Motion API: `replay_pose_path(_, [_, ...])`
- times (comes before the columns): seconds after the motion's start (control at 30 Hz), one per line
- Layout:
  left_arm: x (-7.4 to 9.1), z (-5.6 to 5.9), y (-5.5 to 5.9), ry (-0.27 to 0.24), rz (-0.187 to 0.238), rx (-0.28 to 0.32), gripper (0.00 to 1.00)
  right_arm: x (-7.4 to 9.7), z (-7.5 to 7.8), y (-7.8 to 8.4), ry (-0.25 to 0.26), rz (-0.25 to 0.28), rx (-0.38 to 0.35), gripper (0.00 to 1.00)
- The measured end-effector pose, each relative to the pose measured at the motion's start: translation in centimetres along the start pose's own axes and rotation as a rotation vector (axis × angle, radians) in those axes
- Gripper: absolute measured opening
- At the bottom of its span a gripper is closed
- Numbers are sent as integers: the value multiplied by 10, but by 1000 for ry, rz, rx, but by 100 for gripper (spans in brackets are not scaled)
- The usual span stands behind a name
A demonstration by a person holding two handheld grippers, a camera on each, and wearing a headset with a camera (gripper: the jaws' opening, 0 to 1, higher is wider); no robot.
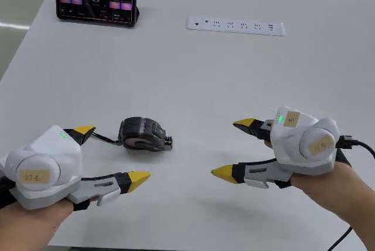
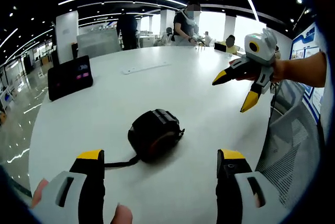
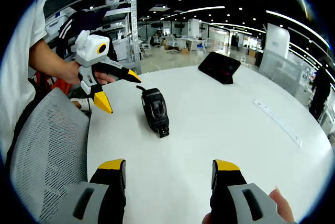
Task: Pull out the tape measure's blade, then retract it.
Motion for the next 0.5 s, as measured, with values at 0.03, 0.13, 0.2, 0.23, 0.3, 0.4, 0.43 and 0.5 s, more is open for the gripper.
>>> replay_pose_path(0.03, [1,0,0,1,0,-3,87,1,0,0,1,2,-2,66])
replay_pose_path(0.13, [5,-1,2,5,-3,-9,87,5,-2,3,7,1,-10,68])
replay_pose_path(0.2, [7,-2,3,8,-7,-12,89,8,-3,3,11,5,-18,69])
replay_pose_path(0.23, [8,-2,3,8,-8,-13,89,9,-3,4,13,4,-19,69])
replay_pose_path(0.3, [10,-3,3,15,-7,-18,90,11,-4,6,16,6,-22,69])
replay_pose_path(0.4, [13,-2,4,27,-8,-22,92,15,-5,9,22,6,-31,71])
replay_pose_path(0.43, [14,-3,4,27,-11,-30,92,16,-5,10,27,7,-35,72])
replay_pose_path(0.5, [16,-3,5,35,-12,-32,93,18,-6,12,29,10,-39,74])
Point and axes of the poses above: the centre of the closed fingertips' face, and the gripper's own axes: x roughly backward along the fingers, z roughly to its right, y roughly out of its underside, the point moved 8 cm from there along x, roughly backward along the fingers
